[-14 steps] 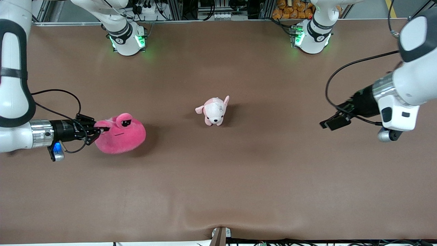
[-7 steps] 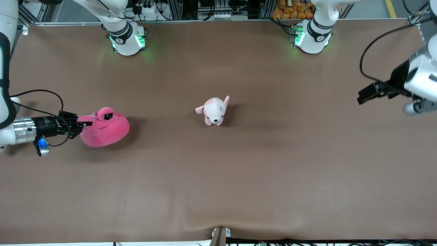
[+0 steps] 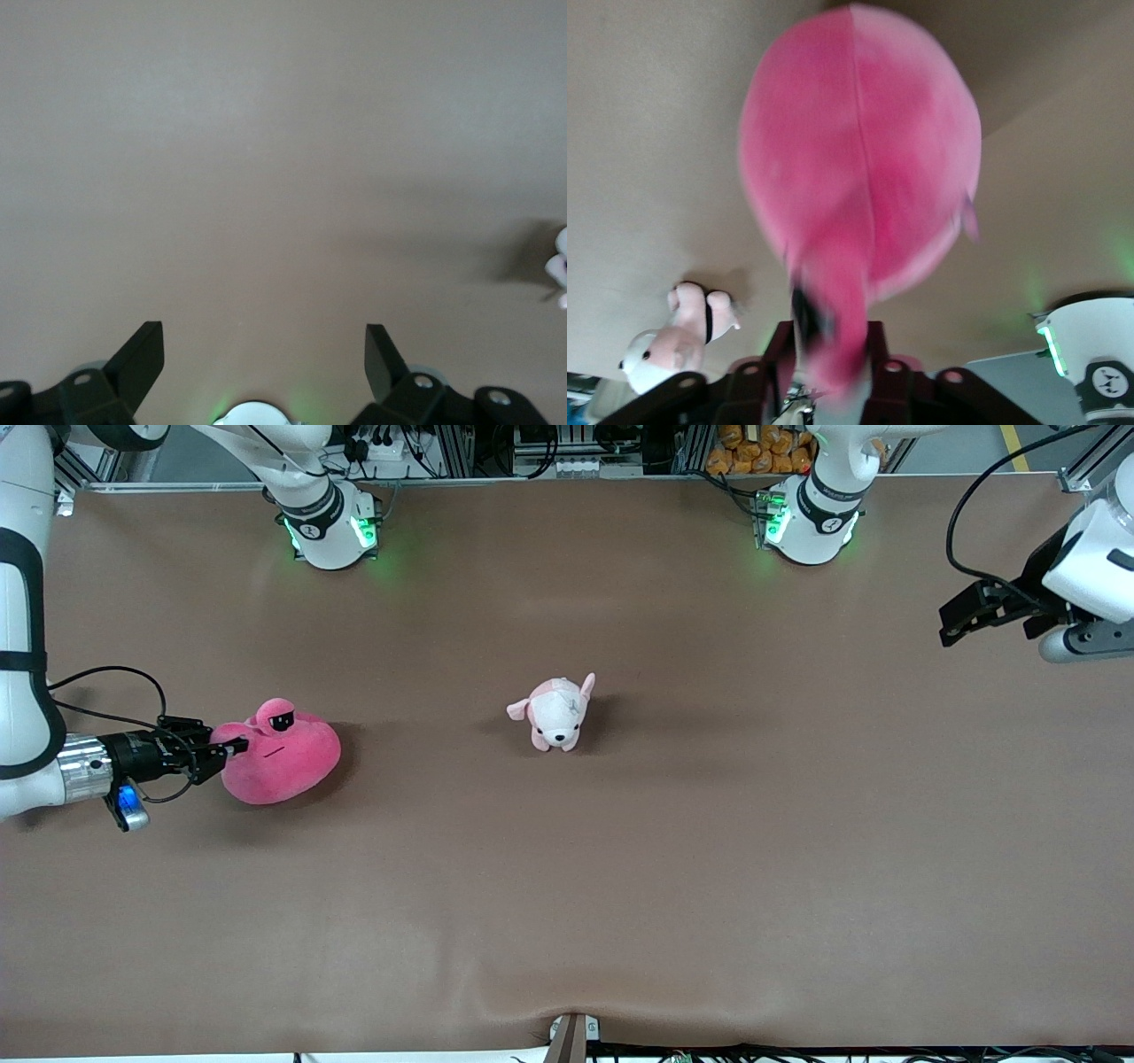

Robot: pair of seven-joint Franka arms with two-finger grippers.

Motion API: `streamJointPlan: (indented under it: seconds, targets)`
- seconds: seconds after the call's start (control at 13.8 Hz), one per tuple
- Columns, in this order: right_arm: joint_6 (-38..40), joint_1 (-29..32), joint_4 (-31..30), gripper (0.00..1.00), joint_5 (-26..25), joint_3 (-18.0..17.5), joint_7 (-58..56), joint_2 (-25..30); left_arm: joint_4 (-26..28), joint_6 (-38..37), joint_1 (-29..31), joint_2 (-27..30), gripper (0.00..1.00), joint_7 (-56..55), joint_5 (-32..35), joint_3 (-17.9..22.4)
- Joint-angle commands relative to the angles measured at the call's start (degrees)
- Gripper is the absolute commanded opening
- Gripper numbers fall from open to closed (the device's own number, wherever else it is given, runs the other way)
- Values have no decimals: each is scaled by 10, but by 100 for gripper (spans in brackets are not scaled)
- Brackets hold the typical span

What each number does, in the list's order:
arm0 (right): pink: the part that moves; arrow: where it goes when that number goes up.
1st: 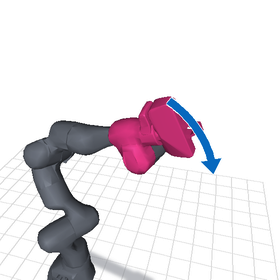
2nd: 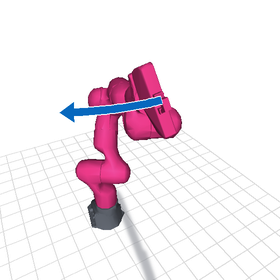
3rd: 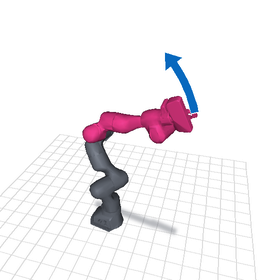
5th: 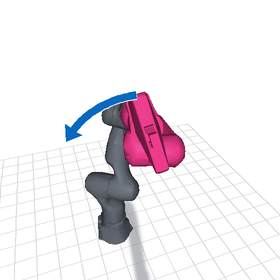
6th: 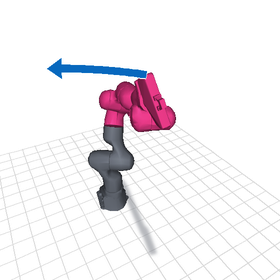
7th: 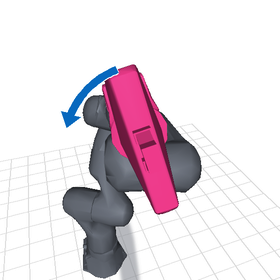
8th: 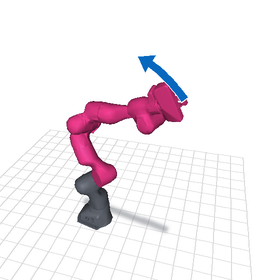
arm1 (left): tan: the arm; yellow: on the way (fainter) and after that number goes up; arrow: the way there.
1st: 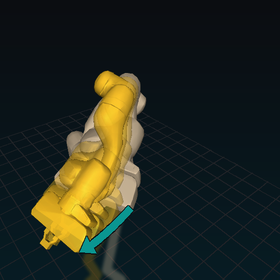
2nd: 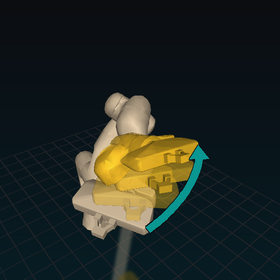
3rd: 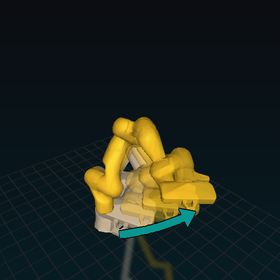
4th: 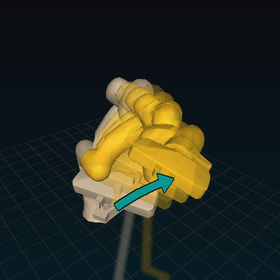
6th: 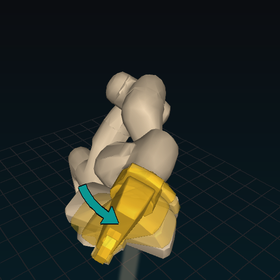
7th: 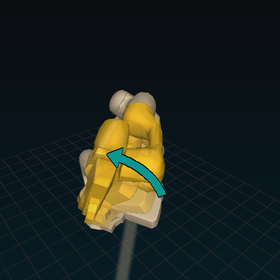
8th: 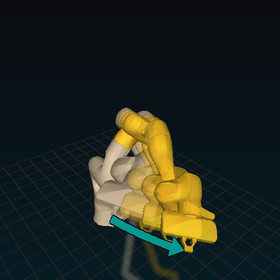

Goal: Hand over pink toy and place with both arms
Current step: 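Carry the plush with the right gripper while the left gripper retracts, then open the right gripper and withdraw it from the pink plush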

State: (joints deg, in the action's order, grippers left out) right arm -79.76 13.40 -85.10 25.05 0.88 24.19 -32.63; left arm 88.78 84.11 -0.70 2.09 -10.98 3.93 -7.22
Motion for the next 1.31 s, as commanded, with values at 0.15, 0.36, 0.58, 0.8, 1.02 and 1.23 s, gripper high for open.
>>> streamJointPlan:
  seconds: [0.15,0.36,0.58,0.8,1.02,1.23]
  targets:
    - [-1,-21,37,100,-78,-5,-102,12,38,3,-20,45,100,13,7,24]
    - [-29,-46,35,100,-138,-6,-164,40,65,11,-31,56,100,15,8,52]
    - [-61,-76,27,100,-158,-6,-172,77,60,12,-31,60,100,17,8,52]
    - [-75,-105,11,100,-187,-6,-192,123,58,12,-36,70,100,21,6,49]
    - [-114,-138,-21,100,-225,-6,-208,171,53,12,-37,70,100,19,5,51]
    - [-158,-138,-83,100,-225,-7,-244,228,37,11,-41,63,100,20,5,51]
